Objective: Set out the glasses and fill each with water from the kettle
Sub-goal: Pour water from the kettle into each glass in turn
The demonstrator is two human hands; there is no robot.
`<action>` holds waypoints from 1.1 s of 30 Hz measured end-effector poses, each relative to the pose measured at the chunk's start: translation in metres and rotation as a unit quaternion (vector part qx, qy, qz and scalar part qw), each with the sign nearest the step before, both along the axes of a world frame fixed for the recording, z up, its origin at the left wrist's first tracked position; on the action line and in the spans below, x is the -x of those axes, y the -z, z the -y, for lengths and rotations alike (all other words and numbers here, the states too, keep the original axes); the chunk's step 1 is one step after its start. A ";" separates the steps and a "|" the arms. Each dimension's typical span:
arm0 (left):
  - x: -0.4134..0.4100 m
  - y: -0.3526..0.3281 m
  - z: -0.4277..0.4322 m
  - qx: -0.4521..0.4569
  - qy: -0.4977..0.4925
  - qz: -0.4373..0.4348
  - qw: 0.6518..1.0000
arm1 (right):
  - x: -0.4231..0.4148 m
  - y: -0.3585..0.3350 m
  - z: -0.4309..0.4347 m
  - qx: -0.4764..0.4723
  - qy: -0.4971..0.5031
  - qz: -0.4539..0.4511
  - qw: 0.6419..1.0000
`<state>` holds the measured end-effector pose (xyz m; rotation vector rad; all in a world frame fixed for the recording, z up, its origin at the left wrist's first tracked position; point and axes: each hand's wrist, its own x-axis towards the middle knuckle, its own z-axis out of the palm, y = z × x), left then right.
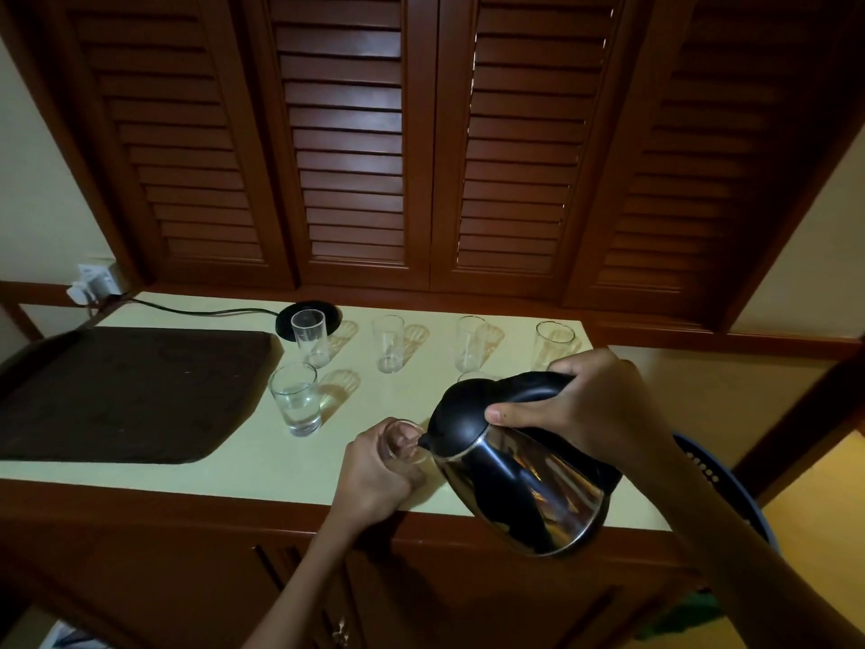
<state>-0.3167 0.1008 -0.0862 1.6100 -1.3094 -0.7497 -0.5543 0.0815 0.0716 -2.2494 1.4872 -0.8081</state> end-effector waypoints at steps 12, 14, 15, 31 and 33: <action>-0.002 -0.004 -0.001 -0.007 -0.001 0.009 1.000 | 0.000 -0.009 0.000 0.033 -0.042 0.029 0.998; -0.003 -0.005 0.000 -0.010 0.003 0.008 1.000 | 0.000 -0.009 0.000 0.039 -0.030 0.031 0.998; -0.003 -0.005 0.000 -0.011 0.005 0.012 1.000 | -0.001 -0.009 0.001 0.038 -0.022 0.031 0.999; -0.004 -0.004 -0.001 -0.014 0.022 0.035 0.999 | -0.002 -0.022 -0.003 -0.072 0.046 0.004 0.996; -0.003 -0.004 -0.002 -0.013 0.024 0.035 0.999 | -0.002 -0.024 -0.004 -0.073 0.047 0.002 0.996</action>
